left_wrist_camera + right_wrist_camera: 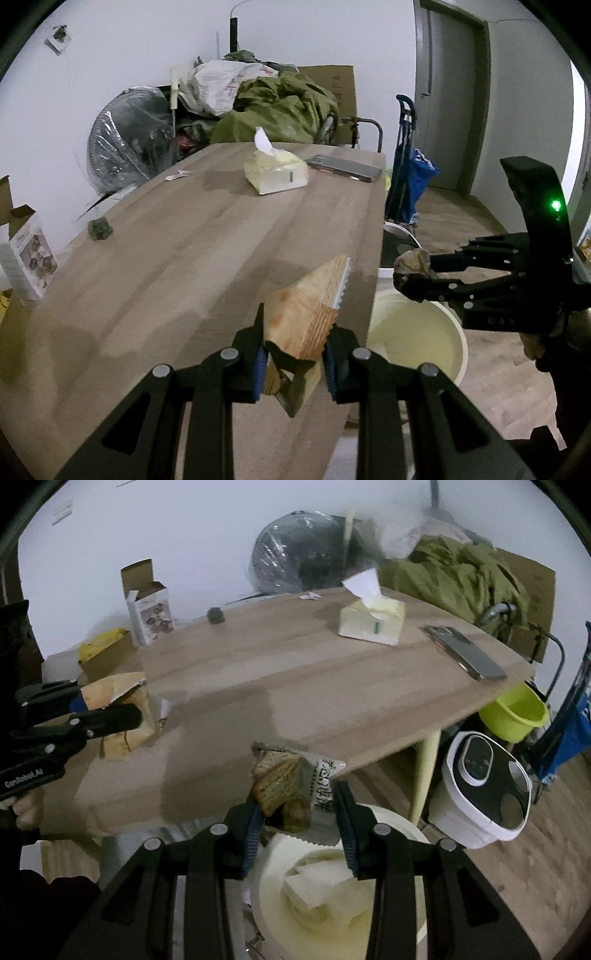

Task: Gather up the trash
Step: 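Carry the wrapper and tan scrap with both grippers toward the cream bucket, then open the right gripper over the bucket while the left opens to drop the scrap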

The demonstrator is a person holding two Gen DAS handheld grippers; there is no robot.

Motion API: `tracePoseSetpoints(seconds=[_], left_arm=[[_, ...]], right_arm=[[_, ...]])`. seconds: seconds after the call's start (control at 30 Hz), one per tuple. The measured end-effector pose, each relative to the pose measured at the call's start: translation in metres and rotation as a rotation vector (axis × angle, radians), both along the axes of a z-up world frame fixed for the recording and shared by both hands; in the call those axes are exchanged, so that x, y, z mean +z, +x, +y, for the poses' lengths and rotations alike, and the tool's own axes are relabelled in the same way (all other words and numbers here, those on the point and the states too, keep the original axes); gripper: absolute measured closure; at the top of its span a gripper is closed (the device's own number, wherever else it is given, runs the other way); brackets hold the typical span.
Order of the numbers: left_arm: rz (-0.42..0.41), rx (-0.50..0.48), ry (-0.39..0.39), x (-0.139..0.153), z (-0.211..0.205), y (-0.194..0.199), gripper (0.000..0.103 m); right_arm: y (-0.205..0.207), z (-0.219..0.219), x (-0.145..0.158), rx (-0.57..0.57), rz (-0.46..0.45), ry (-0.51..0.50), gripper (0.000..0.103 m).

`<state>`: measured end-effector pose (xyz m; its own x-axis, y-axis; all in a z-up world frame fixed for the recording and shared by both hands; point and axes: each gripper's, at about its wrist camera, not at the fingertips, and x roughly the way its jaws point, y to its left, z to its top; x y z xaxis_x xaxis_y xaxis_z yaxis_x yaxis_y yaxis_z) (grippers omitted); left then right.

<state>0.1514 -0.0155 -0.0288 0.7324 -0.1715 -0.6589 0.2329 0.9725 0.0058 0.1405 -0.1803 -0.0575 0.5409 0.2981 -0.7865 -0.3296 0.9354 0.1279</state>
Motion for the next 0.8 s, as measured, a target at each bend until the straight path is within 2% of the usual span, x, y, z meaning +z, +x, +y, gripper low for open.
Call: tracePoseSetpoints(seconds=[0.37, 0.4, 0.5, 0.8], left_arm=[[0.019, -0.065, -0.001, -0.009, -0.031, -0.003, 0.079], [0.02, -0.074, 0.001, -0.01, -0.036, -0.004, 0.079], [0.024, -0.093, 0.007, -0.012, -0.044, -0.004, 0.079], [0.045, -0.157, 0.032, -0.021, -0.073, -0.003, 0.079]], right_arm=[[-0.023, -0.038, -0.028, -0.086, 0.066, -0.031, 0.067], [-0.025, -0.041, -0.031, -0.094, 0.073, -0.031, 0.065], [-0.031, -0.053, -0.04, -0.115, 0.09, -0.018, 0.04], [-0.044, -0.072, -0.048, -0.163, 0.095, 0.003, 0.039]])
